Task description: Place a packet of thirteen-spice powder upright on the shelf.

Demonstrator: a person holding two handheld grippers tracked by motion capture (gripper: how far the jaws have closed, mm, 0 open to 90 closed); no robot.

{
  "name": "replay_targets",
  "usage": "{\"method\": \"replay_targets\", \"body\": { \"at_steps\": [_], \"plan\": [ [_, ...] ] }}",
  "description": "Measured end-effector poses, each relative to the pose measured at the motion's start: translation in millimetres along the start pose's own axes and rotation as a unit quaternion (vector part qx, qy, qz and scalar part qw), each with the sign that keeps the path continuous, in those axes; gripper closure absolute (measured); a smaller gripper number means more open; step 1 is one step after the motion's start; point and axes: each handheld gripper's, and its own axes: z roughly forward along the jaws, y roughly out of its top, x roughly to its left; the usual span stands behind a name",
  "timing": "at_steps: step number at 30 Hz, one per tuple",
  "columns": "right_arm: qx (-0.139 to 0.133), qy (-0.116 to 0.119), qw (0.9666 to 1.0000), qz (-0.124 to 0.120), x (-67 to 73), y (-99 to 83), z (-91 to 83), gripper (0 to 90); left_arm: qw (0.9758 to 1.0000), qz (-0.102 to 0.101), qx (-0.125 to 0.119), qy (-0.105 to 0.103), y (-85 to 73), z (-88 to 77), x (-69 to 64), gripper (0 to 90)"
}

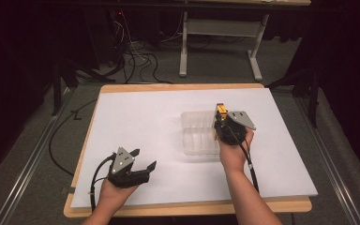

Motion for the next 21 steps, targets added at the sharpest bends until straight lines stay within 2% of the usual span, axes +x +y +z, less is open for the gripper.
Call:
{"method": "replay_targets", "body": {
  "at_steps": [14,21],
  "plan": [
    [0.022,0.004,0.9997,-0.004,0.1,-15.4,9.9,65.2,1.0000,-0.002,0.002,-0.001,-0.9,1.9,0.2,25.7],
    [0.026,0.016,0.9995,-0.002,-1.5,-22.6,9.7,63.4,1.0000,-0.002,0.002,0.000,-0.5,1.7,0.7,25.7]
  ]
}}
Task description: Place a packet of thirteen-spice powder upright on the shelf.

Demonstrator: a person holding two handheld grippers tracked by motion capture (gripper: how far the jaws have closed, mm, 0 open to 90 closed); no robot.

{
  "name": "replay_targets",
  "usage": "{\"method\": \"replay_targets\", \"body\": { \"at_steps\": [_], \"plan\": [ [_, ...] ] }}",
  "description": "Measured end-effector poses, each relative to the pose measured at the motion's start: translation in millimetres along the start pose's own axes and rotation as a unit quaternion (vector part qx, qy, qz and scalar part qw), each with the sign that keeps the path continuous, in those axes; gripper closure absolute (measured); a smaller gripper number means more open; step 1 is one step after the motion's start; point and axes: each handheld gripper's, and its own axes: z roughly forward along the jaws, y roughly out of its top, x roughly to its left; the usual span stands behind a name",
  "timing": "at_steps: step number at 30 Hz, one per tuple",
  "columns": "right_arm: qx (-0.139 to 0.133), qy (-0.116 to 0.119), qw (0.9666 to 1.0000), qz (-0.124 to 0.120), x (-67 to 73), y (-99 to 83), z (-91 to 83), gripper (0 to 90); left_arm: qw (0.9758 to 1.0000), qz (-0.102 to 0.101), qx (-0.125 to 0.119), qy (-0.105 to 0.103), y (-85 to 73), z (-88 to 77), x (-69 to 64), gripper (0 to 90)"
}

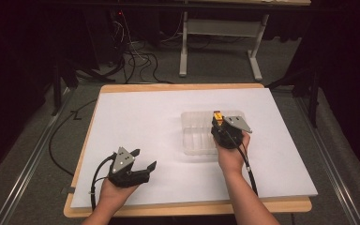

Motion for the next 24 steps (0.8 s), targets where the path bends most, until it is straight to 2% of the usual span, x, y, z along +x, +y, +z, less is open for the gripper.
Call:
{"method": "replay_targets", "body": {
  "at_steps": [9,16,24],
  "plan": [
    [0.006,0.022,0.9997,-0.001,-1.6,-0.2,-3.3,54.7,1.0000,0.003,-0.001,0.001,0.6,-0.7,-1.2,25.7],
    [0.008,0.040,0.9991,-0.009,0.0,0.0,-10.0,47.2,1.0000,0.005,0.000,0.001,0.9,-0.2,-1.9,25.7],
    [0.010,0.066,0.9977,-0.011,-4.4,2.6,-21.3,37.2,1.0000,0.005,0.001,0.001,0.2,0.1,-1.9,25.6]
  ]
}}
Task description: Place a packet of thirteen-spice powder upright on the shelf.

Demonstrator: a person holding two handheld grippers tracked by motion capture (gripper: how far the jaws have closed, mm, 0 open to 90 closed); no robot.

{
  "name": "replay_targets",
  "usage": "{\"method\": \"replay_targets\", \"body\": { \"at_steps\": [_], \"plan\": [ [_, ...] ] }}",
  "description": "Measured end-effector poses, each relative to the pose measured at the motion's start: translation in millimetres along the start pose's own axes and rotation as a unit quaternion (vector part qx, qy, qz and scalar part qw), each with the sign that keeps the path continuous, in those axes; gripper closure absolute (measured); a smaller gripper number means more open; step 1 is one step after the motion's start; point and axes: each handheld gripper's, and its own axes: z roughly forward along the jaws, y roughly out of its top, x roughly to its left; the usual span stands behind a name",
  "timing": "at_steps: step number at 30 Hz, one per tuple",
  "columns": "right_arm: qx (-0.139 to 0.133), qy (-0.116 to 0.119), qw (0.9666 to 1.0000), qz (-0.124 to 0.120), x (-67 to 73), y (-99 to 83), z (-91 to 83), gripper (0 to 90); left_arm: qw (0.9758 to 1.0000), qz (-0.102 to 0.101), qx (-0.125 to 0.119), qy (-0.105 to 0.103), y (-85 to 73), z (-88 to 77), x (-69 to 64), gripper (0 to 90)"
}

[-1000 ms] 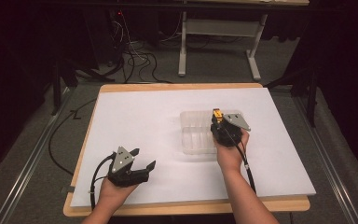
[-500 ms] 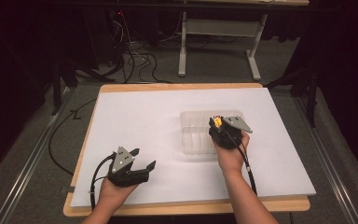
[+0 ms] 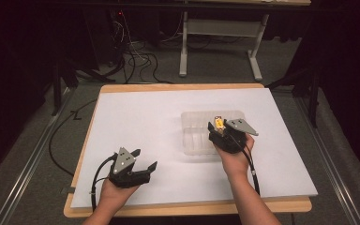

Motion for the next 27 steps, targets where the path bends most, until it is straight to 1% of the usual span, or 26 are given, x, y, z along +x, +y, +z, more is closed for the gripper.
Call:
{"method": "replay_targets", "body": {
  "at_steps": [3,10,16,19,22,24,25,27],
  "plan": [
    [0.001,0.010,0.9999,-0.004,-0.1,0.8,-5.7,35.2,1.0000,-0.001,-0.001,0.001,0.2,-0.2,0.8,25.6],
    [-0.005,0.027,0.9996,-0.011,-3.4,1.8,-19.7,32.7,1.0000,-0.003,0.000,0.005,-0.1,0.9,2.6,25.6],
    [-0.010,0.049,0.9986,-0.019,-11.6,1.2,-37.3,30.1,0.9999,-0.008,0.001,0.012,-0.7,0.7,7.4,25.6],
    [-0.010,0.060,0.9978,-0.027,-19.8,-2.2,-48.1,28.3,0.9998,-0.014,0.001,0.015,-1.2,0.4,9.9,25.6],
    [-0.012,0.064,0.9974,-0.032,-31.0,-7.4,-59.8,27.4,0.9996,-0.017,0.001,0.020,-1.4,0.8,11.7,25.6],
    [-0.013,0.063,0.9974,-0.032,-40.1,-11.8,-68.0,26.7,0.9995,-0.019,0.002,0.024,-1.5,1.3,12.5,25.6],
    [-0.014,0.062,0.9974,-0.034,-46.8,-14.7,-72.8,26.3,0.9995,-0.020,0.003,0.024,-1.5,1.3,12.7,25.6],
    [-0.014,0.058,0.9977,-0.032,-56.4,-19.6,-79.2,26.0,0.9994,-0.022,0.002,0.026,-1.7,1.9,13.0,25.6]
  ]
}}
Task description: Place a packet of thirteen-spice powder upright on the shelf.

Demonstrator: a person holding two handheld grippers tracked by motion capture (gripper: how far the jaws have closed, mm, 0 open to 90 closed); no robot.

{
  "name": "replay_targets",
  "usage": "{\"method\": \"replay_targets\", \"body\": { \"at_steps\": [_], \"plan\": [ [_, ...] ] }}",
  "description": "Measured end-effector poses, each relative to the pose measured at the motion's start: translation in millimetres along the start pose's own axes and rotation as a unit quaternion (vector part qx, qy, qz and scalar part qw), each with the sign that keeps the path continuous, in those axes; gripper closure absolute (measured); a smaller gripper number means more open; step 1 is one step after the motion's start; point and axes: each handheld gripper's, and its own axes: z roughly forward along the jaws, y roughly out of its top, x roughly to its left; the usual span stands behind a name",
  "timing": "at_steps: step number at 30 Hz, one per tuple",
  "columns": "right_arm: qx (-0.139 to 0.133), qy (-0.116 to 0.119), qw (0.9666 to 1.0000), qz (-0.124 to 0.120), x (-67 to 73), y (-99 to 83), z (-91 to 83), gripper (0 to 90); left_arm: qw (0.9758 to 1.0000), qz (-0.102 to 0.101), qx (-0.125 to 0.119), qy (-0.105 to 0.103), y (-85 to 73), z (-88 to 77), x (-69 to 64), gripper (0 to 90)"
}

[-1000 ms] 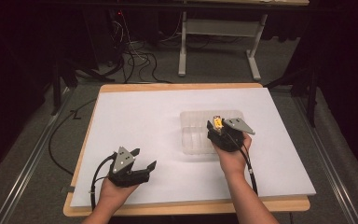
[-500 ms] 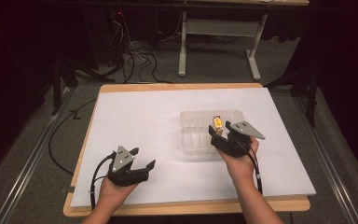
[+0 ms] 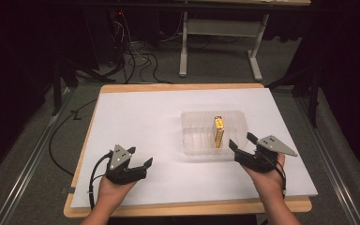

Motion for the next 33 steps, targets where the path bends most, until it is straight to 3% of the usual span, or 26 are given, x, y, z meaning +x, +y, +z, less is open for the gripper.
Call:
{"method": "replay_targets", "body": {
  "at_steps": [10,17,22,33],
  "plan": [
    [0.021,-0.053,0.9983,-0.011,-55.6,-32.9,-37.1,22.4,0.9999,-0.006,-0.004,0.010,-1.6,-1.4,3.0,25.5],
    [0.029,-0.076,0.9967,0.005,-81.5,-53.7,-51.6,20.1,0.9998,-0.019,-0.008,0.007,-1.8,-0.5,6.3,25.5],
    [0.026,-0.085,0.9960,0.008,-88.9,-58.8,-53.0,20.3,0.9998,-0.016,-0.007,0.006,-1.4,-0.4,10.3,25.6],
    [0.026,-0.078,0.9965,0.013,-78.2,-55.2,-50.2,18.3,0.9998,-0.016,-0.005,0.008,-1.9,0.2,10.8,25.1]
  ]
}}
